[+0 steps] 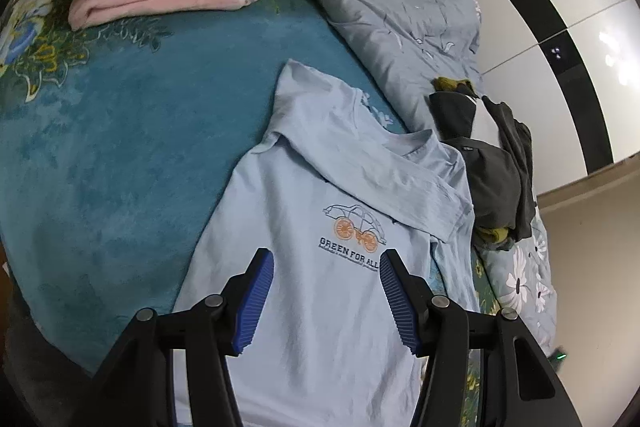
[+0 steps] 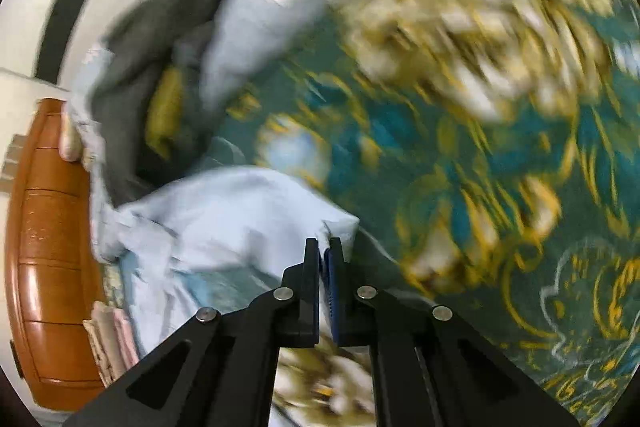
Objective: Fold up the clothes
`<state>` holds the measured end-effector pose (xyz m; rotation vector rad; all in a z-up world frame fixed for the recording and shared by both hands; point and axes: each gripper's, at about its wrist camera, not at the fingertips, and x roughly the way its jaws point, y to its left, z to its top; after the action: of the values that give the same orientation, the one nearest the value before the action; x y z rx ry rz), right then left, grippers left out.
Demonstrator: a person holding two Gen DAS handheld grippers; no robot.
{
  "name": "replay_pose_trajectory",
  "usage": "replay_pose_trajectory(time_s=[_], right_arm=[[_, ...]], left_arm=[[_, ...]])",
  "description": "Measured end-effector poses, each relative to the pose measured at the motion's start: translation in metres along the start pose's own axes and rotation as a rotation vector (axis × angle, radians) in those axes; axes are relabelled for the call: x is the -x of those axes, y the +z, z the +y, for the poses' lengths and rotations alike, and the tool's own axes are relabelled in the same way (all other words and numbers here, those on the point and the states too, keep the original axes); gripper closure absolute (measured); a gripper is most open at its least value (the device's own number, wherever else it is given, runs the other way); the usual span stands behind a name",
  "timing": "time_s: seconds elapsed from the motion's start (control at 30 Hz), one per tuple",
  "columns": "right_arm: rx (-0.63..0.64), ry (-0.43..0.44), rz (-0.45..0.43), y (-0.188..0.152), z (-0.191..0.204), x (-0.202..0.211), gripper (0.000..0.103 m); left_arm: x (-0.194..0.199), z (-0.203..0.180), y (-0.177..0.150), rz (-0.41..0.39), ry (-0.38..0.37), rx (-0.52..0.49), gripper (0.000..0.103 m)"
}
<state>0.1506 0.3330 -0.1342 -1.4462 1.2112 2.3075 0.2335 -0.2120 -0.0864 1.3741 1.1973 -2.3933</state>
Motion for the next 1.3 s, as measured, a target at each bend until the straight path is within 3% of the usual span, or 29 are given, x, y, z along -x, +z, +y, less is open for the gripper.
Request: replay_pose_trajectory(time_s=[0.13,0.23,0.3,0.8,0.97,1.03,1.07,1.1,1.13,1.3], right_arm=[[0.106,0.190,-0.035,0.027,0.074,0.032,0.100],[0.285,0.302,-0.028,0.026,0.143,0.046,0.100],[0.361,0.365,0.020,0.019,0.187,0.034,0.100],[0.673,0.389,0.549,-0.184,0.391,-0.179,0.100],[0.751,0.226,0.590,-0.225,0.398,-0.231,0.099],[0.758,0.182,0.608,-0.234,0.396,-0.240,0.093],[0.760,0.180,0.620,-0.236,0.395,-0.241,0.090],[0.761,0.195,0.632,-0.235,0.393,-0.238,0.068],[0.760,0.217,0.633,-0.233,0.389,-0.232,0.059],[0.784,0.243,0.529,-0.193,0.346,-0.174,0.057]], left_arm=[[-0.006,0.012,0.002,0.006,0.001,0.039,0.044],[-0.011,0.017,0.006,0.009,0.001,0.058,0.044],[-0.011,0.022,0.008,0.007,0.006,0.070,0.044],[-0.011,0.064,0.029,-0.016,0.041,0.178,0.043],[-0.016,0.076,0.030,-0.001,0.049,0.209,0.043],[-0.017,0.079,0.029,0.003,0.047,0.211,0.043],[-0.019,0.080,0.029,0.006,0.045,0.214,0.043],[-0.020,0.081,0.029,0.013,0.042,0.216,0.043],[-0.021,0.081,0.028,0.020,0.039,0.213,0.043],[-0.031,0.082,0.020,0.076,0.065,0.173,0.043]])
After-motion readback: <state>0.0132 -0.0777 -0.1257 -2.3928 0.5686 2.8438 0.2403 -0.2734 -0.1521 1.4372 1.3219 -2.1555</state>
